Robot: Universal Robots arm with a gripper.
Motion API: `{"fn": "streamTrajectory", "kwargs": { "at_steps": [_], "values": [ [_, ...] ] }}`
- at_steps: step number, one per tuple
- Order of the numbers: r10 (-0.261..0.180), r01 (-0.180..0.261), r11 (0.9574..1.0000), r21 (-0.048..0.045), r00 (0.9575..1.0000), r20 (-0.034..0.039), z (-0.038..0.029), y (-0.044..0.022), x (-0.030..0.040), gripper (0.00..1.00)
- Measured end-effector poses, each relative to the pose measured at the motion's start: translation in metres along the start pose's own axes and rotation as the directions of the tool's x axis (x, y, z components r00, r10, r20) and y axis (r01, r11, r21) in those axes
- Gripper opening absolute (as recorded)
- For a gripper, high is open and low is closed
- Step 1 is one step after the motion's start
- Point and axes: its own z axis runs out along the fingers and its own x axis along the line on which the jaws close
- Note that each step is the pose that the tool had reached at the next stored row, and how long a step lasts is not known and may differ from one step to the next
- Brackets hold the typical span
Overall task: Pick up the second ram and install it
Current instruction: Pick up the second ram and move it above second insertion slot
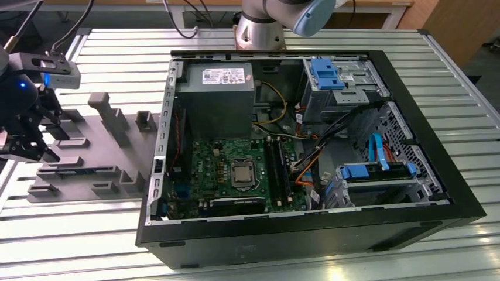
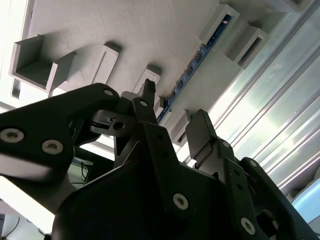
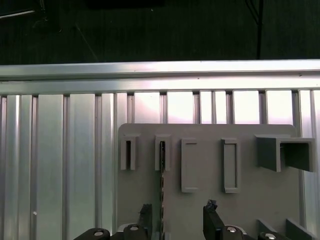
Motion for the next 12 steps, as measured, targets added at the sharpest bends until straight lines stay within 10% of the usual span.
{"fn": "streamTrajectory", "kwargs": {
  "at_steps": [12],
  "values": [
    [0.001,-0.001,1.0000,0.0016,0.9999,-0.0100,0.0053,0.0000,0.0006,0.52]
  ]
}}
